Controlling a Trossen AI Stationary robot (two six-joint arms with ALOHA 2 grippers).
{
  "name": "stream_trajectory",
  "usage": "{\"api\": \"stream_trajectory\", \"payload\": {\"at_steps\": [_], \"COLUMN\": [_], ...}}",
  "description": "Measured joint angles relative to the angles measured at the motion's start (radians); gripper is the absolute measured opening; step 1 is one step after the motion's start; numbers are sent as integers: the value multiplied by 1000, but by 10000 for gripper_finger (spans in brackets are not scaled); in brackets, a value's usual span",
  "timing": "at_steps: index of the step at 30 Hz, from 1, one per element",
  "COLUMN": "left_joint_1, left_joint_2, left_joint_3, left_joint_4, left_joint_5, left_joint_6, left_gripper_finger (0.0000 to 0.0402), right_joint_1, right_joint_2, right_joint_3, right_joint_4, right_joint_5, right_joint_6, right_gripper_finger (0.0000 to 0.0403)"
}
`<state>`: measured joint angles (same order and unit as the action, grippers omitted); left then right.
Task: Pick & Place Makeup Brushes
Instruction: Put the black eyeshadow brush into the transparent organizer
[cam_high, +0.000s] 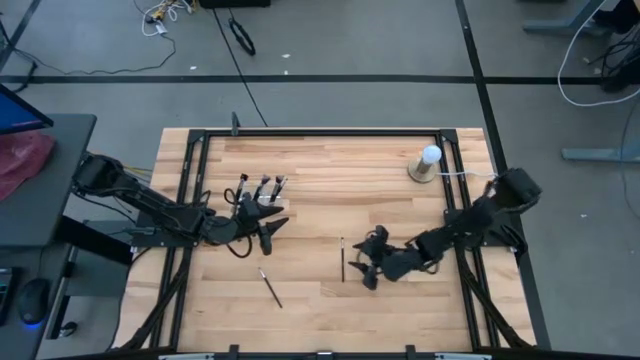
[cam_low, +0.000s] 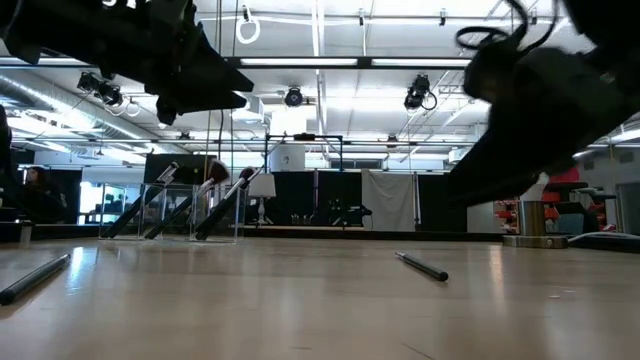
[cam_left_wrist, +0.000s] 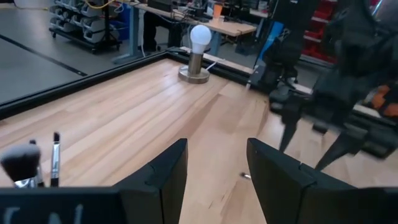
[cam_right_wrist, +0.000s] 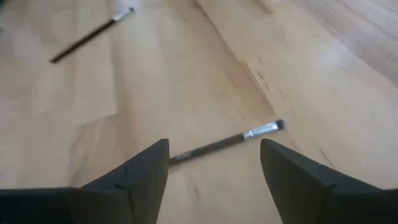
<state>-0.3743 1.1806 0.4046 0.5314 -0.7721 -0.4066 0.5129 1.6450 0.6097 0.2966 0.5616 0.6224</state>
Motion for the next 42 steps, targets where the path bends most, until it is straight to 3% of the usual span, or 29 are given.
{"api": "stream_trajectory", "payload": {"at_steps": [10, 17, 23, 30, 33, 38, 42], "left_joint_1": [-24, -46, -74, -106, -111, -128, -141], "left_joint_2": [-1, -1, -1, 2, 38, 195, 348], "left_joint_3": [0, 0, 0, 0, 0, 44, 156], "left_joint_4": [51, 57, 58, 59, 92, 210, 236], "left_joint_5": [-5, -38, -40, -95, -100, -100, -98], "left_joint_6": [-22, -28, -35, -28, -21, 55, 161], "left_gripper_finger": [172, 172, 172, 172, 172, 172, 171], "right_joint_1": [-90, -115, -152, -176, -178, -176, -171], "right_joint_2": [185, 208, 203, 199, 199, 186, 126], "right_joint_3": [120, 116, 58, -24, -32, -32, -45], "right_joint_4": [-68, -56, -41, 83, 99, 91, 59], "right_joint_5": [-74, -104, -180, -207, -210, -195, -191], "right_joint_6": [43, -72, -180, -197, -237, -286, -318], "right_gripper_finger": [253, 218, 160, 47, 12, 16, 6]}}
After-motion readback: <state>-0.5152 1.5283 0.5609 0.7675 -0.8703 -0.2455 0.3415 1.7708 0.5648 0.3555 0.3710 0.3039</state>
